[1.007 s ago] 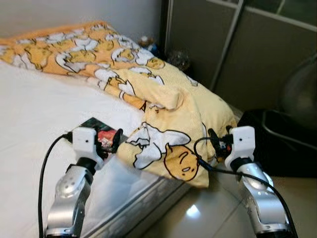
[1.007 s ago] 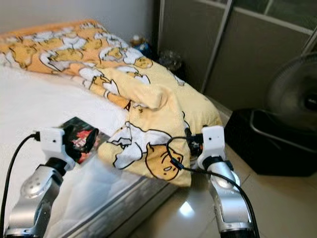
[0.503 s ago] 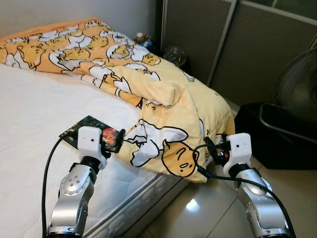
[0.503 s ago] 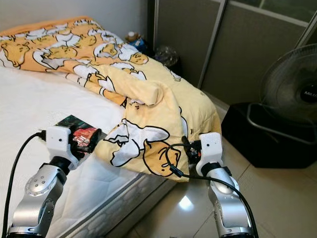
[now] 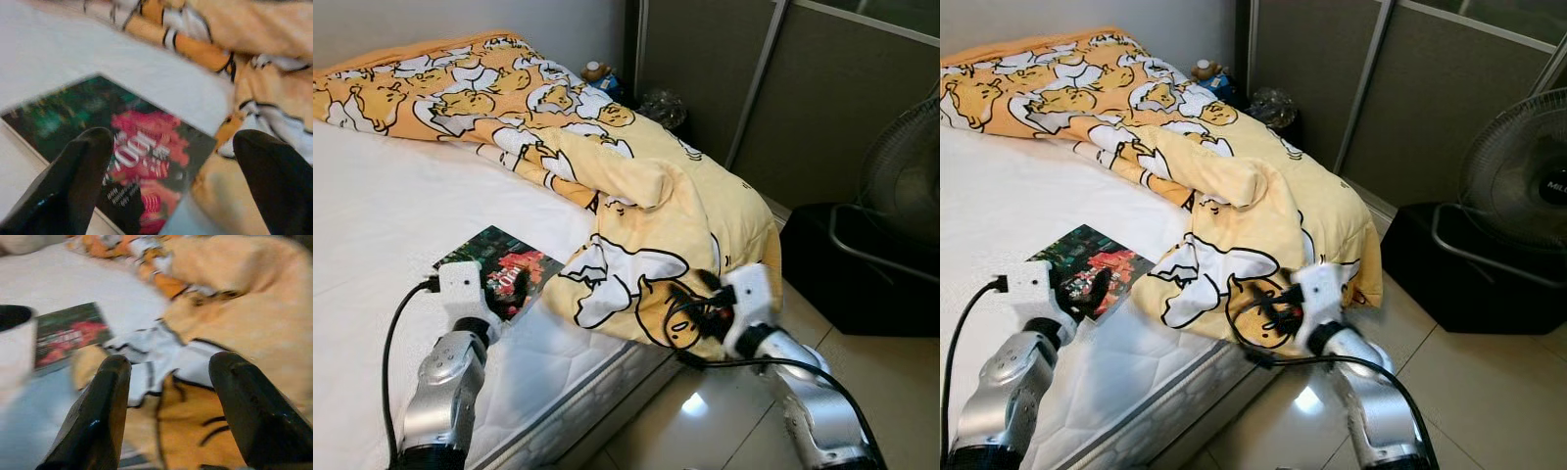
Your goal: Clean up the room
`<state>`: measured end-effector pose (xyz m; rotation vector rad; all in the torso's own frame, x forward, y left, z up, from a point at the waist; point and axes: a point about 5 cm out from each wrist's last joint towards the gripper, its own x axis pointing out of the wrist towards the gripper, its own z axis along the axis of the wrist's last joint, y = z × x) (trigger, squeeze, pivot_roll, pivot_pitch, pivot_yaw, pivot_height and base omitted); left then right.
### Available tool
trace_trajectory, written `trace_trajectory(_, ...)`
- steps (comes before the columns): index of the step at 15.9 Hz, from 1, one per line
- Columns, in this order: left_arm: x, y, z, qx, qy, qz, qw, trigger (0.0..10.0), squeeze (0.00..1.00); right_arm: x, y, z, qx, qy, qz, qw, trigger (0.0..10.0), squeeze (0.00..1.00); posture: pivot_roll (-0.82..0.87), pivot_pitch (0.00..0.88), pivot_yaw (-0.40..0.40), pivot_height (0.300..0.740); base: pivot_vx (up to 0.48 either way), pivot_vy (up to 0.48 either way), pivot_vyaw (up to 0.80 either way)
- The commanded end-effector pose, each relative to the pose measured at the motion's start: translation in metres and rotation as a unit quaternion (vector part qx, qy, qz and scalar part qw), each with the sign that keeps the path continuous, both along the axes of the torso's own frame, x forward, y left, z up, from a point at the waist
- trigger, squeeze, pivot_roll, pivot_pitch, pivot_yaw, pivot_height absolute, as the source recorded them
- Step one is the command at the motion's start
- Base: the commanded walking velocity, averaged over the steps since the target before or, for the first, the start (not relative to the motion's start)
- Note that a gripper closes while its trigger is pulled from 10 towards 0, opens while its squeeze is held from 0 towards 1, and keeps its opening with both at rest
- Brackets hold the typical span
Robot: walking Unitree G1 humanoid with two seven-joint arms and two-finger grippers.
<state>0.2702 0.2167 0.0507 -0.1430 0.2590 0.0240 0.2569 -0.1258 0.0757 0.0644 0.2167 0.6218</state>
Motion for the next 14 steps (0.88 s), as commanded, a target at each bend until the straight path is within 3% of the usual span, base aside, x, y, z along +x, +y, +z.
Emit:
trace_trajectory(1, 0.001, 0.008, -0.015, -0.04, 0.028, 0.018, 0.999, 10.0, 1.0, 0.007, 0.004, 0.001, 0.002, 0.013, 0.019, 1.0, 10.0, 0.0, -0.09, 0.0, 0.003, 0.74, 0.0, 0.0, 0.0)
trace_trajectory(3, 0.003, 0.021, -0.026, -0.076, 0.049, 0.059, 0.994, 10.0, 1.0, 0.013, 0.011, 0.009, 0.019, 0.006, 0.036, 0.999, 10.0, 0.0, -0.1, 0.0, 0.007, 0.74, 0.0, 0.0, 0.0)
trace_trajectory(5, 0.012, 0.036, -0.019, -0.125, 0.031, 0.1, 0.987, 10.0, 1.0, 0.013, 0.012, 0.015, 0.025, -0.002, 0.072, 0.997, 10.0, 0.0, -0.09, 0.0, -0.001, 0.74, 0.0, 0.0, 0.0)
trace_trajectory(8, 0.015, 0.045, -0.024, -0.157, 0.043, 0.109, 0.981, 10.0, 1.0, 0.013, 0.012, 0.016, 0.019, -0.004, 0.088, 0.996, 10.0, 0.0, -0.1, 0.0, 0.002, 0.74, 0.0, 0.0, 0.0)
trace_trajectory(9, 0.012, 0.049, -0.029, -0.177, 0.048, 0.129, 0.975, 10.0, 1.0, 0.014, 0.013, 0.017, 0.018, -0.005, 0.091, 0.996, 10.0, 0.0, -0.1, 0.0, 0.007, 0.74, 0.0, 0.0, 0.0)
trace_trajectory(10, 0.011, 0.05, -0.034, -0.243, 0.048, 0.153, 0.957, 10.0, 1.0, 0.014, 0.014, 0.019, 0.017, -0.009, 0.099, 0.995, 10.0, 0.0, -0.12, 0.0, 0.01, 0.74, 0.0, 0.0, 0.0)
trace_trajectory(11, 0.009, 0.051, -0.038, -0.276, 0.052, 0.177, 0.943, 10.0, 1.0, 0.016, 0.015, 0.022, 0.021, -0.009, 0.101, 0.995, 10.0, 0.0, -0.13, 0.0, 0.006, 0.74, 0.0, 0.0, 0.0)
trace_trajectory(13, 0.008, 0.054, -0.041, -0.281, 0.052, 0.199, 0.937, 10.0, 1.0, 0.017, 0.015, 0.028, 0.03, -0.01, 0.103, 0.994, 10.0, 0.0, -0.14, 0.0, -0.004, 0.74, 0.0, 0.0, 0.0)
trace_trajectory(14, 0.009, 0.056, -0.039, -0.294, 0.044, 0.209, 0.932, 10.0, 0.95, 0.017, 0.014, 0.034, 0.041, -0.013, 0.106, 0.994, 10.0, 0.0, -0.16, 0.02, -0.016, 0.74, 0.0, 0.0, 0.0)
